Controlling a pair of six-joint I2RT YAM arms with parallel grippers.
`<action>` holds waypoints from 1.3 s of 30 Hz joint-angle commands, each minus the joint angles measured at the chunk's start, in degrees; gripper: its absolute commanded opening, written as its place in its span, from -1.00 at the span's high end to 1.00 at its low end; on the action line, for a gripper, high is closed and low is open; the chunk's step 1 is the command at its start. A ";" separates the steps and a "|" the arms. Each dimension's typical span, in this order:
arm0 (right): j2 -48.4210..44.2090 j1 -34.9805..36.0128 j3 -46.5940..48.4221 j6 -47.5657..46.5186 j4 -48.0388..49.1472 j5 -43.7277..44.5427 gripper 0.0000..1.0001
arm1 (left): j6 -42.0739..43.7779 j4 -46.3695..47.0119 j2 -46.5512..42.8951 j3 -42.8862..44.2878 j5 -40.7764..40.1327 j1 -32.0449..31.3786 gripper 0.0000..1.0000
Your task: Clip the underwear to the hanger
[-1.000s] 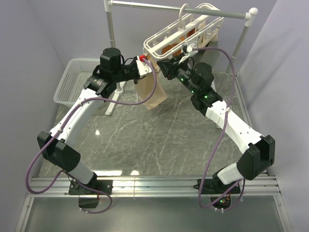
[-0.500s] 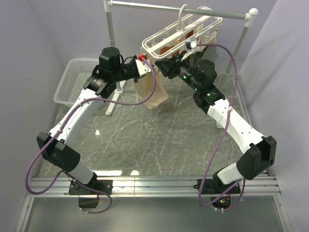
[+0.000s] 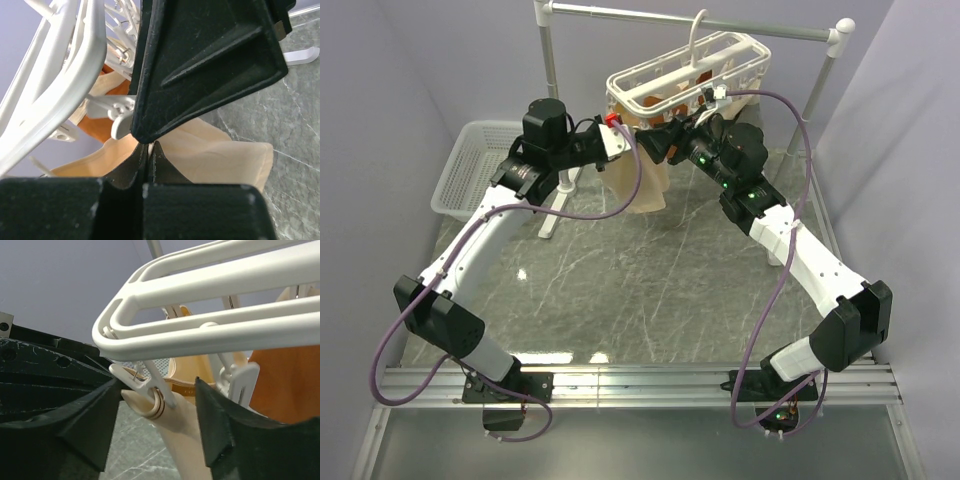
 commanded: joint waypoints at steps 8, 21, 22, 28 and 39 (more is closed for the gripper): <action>-3.29 -1.29 0.33 -0.84 3.73 -2.52 -0.69 | -3.25 4.81 -2.02 -1.87 -0.87 0.57 0.92; -11.74 -3.75 -7.14 -10.60 -1.09 -7.01 -0.89 | -15.11 4.82 -3.95 -4.24 2.47 0.40 -0.32; -12.61 -4.10 -7.49 -10.95 -1.54 -7.36 -0.89 | -15.99 4.81 -4.57 -4.86 2.47 0.40 -0.37; -16.39 -7.88 -11.36 -11.56 -3.56 -11.13 -0.91 | -23.37 6.39 -11.59 -12.59 0.37 0.48 -0.99; -24.91 -9.90 -20.58 -16.66 -6.28 -15.36 -0.97 | -39.02 1.75 -21.62 -18.31 -20.28 3.55 -0.99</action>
